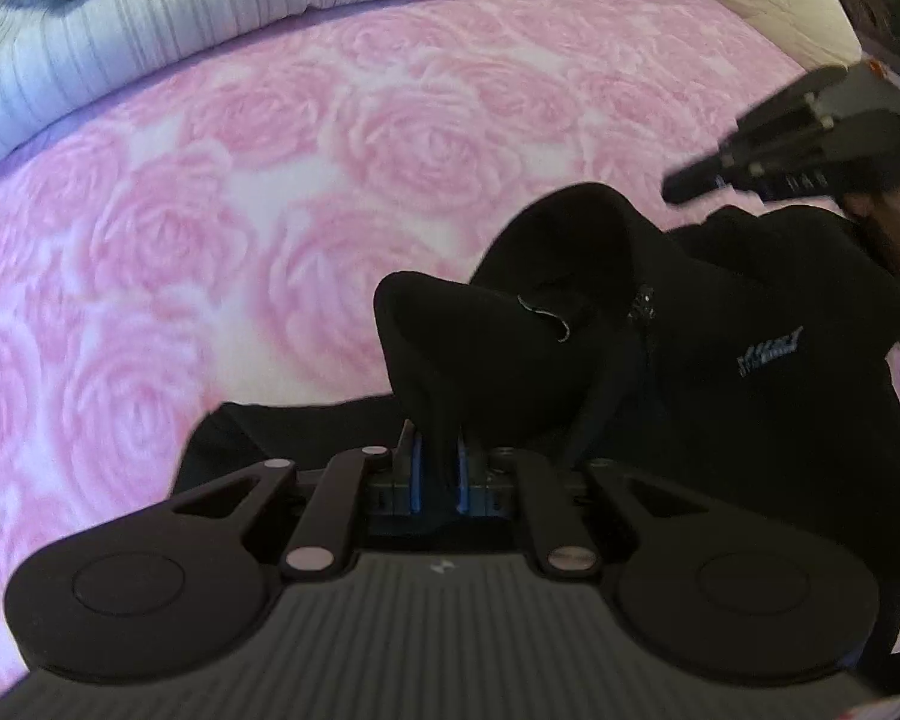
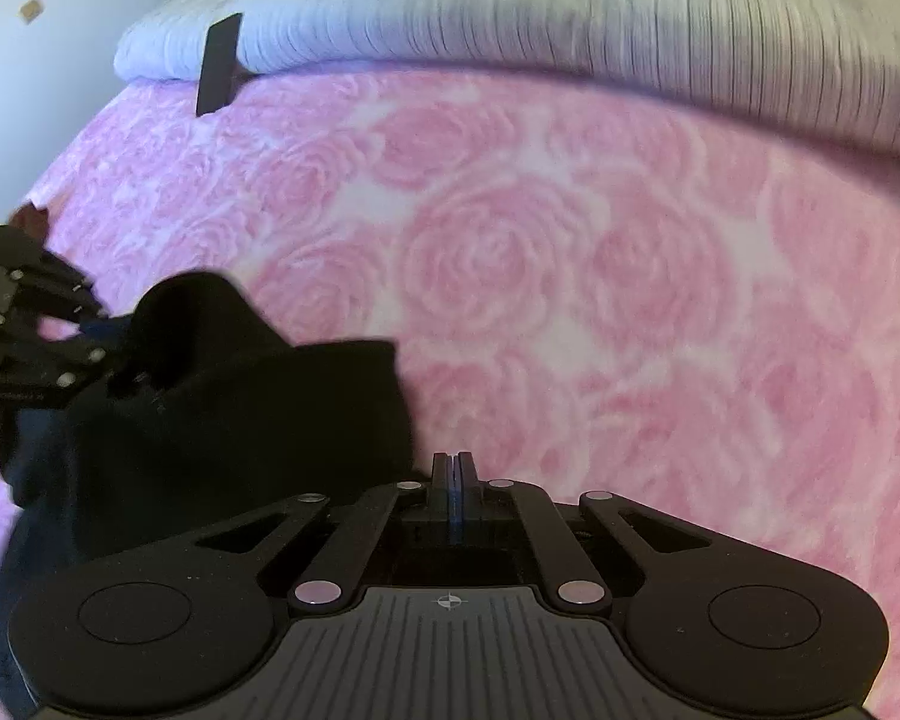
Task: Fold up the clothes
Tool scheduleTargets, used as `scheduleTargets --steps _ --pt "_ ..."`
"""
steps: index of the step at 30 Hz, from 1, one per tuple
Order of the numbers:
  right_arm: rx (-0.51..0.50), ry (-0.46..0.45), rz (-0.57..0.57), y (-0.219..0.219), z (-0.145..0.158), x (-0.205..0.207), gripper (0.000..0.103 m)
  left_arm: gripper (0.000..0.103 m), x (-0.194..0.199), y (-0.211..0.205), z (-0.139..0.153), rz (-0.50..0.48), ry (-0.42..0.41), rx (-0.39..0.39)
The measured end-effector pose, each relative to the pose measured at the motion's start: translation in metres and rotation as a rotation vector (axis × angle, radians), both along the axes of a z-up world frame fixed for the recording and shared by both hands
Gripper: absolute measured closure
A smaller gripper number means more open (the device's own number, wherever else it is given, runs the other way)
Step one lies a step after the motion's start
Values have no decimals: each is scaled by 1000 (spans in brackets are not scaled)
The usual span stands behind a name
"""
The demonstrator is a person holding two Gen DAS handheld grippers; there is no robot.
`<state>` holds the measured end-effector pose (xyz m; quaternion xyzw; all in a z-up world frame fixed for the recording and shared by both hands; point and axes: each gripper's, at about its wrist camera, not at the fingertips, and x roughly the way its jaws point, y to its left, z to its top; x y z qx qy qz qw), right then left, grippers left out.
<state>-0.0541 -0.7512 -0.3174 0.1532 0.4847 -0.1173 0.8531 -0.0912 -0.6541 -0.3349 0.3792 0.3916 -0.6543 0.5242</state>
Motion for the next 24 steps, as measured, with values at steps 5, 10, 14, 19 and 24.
scheduleTargets --steps 5,10,14,19,24 --pt "-4 -13 35 7 -3 8 0 95 -2 18 -2 24 17 -7" --pt "76 16 83 9 -16 22 0 95 -2 30 -3 42 25 -32" --pt "139 39 121 11 -26 34 0 95 -1 38 -4 50 24 -53" --pt "225 70 185 13 -45 47 0 95 -1 48 -10 42 20 -62" --pt "279 104 239 10 -82 44 41 95 0 51 -22 31 19 -61"
